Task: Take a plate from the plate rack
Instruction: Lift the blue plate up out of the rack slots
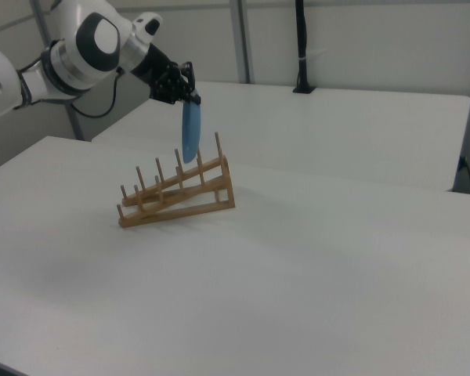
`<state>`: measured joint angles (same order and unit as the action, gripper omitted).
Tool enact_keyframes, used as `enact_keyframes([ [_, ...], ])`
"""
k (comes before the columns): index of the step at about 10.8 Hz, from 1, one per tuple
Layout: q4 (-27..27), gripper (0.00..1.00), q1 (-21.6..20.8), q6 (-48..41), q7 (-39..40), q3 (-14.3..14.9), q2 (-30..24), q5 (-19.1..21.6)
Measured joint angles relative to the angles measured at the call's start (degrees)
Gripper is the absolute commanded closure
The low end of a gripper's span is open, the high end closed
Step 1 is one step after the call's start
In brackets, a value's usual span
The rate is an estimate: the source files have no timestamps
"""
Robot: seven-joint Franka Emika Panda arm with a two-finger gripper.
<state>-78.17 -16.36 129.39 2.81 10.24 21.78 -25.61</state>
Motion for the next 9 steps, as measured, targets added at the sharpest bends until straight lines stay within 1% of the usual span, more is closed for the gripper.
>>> enact_keyframes([
  [3,0.1,1.00,0.5,0.0,-0.2,0.1,-2.9,-0.3],
  [4,0.3,1.00,1.1,-0.4,-1.1,0.2,-4.3,0.7],
  [5,0.3,1.00,2.3,-2.3,-1.7,0.3,-6.1,4.3],
  [7,0.2,1.00,6.6,-6.6,-1.8,0.4,-9.4,15.0],
  [9,-0.1,1.00,11.3,-13.8,-1.3,0.4,-11.4,25.7],
])
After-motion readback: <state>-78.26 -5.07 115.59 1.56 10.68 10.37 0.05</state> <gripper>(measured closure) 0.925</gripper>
